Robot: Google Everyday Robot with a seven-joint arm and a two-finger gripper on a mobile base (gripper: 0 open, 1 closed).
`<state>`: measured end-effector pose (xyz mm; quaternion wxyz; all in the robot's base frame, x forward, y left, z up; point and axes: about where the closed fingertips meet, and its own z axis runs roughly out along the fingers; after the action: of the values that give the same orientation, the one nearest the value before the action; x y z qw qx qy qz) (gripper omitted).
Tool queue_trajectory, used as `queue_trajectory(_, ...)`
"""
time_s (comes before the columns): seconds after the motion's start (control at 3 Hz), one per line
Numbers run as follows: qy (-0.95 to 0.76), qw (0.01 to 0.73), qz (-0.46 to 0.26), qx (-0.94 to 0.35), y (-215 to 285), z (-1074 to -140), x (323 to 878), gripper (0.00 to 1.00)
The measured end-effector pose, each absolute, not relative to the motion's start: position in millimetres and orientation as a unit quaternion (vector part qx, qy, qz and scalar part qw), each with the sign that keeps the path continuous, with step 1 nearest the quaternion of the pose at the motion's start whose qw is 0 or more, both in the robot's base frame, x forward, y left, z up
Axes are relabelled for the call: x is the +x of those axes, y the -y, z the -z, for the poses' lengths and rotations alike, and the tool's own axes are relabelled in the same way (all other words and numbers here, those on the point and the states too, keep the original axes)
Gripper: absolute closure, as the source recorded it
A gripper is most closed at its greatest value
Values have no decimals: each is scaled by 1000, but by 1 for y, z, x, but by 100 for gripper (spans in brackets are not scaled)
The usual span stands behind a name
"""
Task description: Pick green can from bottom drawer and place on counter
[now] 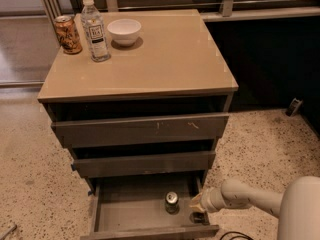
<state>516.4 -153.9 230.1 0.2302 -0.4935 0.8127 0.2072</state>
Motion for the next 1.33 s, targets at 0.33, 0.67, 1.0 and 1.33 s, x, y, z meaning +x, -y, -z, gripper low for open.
queue_trajectory(0.33, -807, 233, -217, -498, 146, -216, 512, 74)
queue_trajectory(0.67, -793, 257, -224, -506, 131, -206, 512, 50)
queue_trajectory(1.0, -778, 285, -230, -510, 118, -202, 517, 27)
queue_trajectory(1.33, -760, 320, -234, -515, 105, -201, 527, 15)
